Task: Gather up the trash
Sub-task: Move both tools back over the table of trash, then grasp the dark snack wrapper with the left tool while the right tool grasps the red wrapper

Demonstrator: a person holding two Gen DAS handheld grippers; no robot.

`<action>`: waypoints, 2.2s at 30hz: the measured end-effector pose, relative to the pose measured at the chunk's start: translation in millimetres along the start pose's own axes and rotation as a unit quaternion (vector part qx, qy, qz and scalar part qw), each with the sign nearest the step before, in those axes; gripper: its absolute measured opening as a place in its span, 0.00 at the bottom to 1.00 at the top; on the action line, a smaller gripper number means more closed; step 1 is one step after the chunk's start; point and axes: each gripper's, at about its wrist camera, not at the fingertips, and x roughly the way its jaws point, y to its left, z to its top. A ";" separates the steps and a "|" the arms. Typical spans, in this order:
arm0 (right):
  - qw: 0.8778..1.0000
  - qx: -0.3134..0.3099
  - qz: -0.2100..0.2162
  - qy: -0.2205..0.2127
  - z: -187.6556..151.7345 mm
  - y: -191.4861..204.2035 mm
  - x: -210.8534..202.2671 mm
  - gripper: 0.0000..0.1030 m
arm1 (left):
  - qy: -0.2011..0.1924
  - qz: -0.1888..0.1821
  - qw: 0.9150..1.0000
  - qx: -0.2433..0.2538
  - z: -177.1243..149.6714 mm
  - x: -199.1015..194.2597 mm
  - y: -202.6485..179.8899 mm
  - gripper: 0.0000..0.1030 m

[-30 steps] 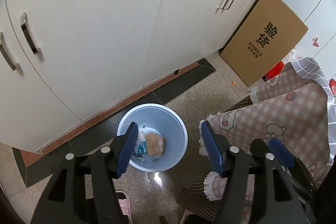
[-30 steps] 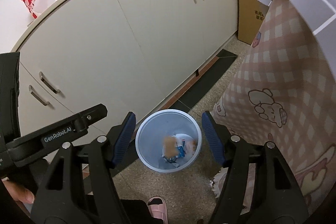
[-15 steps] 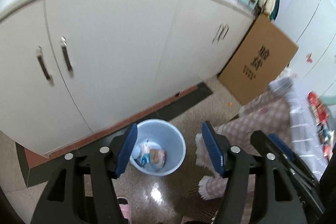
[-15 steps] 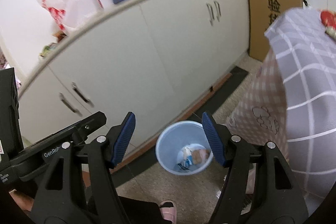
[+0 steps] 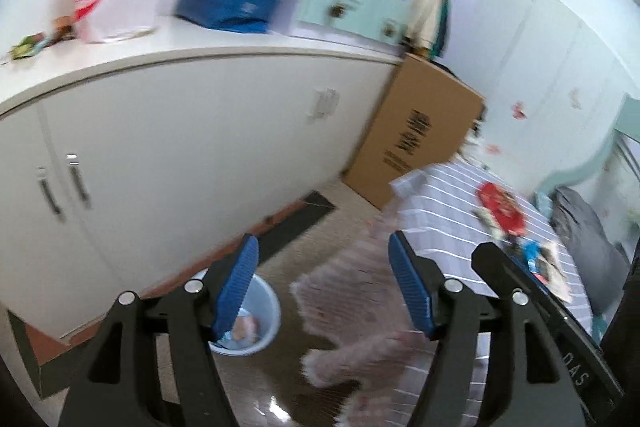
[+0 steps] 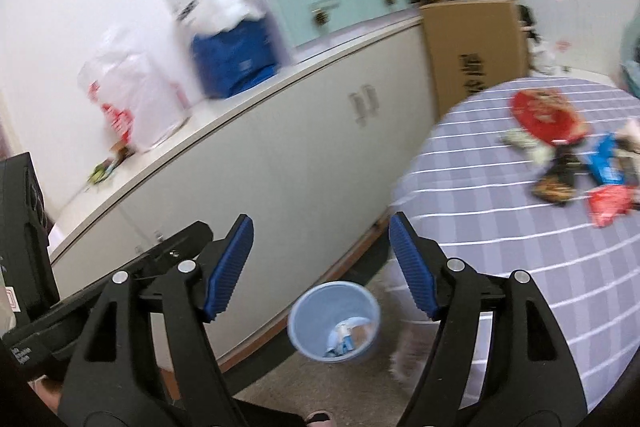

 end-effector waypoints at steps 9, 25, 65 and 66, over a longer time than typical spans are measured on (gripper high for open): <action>0.988 0.087 -0.124 -0.005 -1.2 -138.8 -46.3 0.75 | 0.078 -0.072 0.989 0.107 -26.2 65.2 -128.6 0.69; 0.969 0.158 -0.191 0.006 -20.8 -241.7 -69.3 0.82 | 0.111 -0.074 0.953 0.271 -53.9 150.7 -250.0 0.77; 0.962 0.086 -0.239 0.099 9.2 -208.3 8.5 0.27 | 0.095 -0.126 0.964 0.213 -45.2 130.7 -175.9 0.32; 0.963 0.085 -0.236 0.098 8.3 -208.0 6.7 0.26 | 0.093 -0.125 0.964 0.217 -46.4 129.3 -175.9 0.33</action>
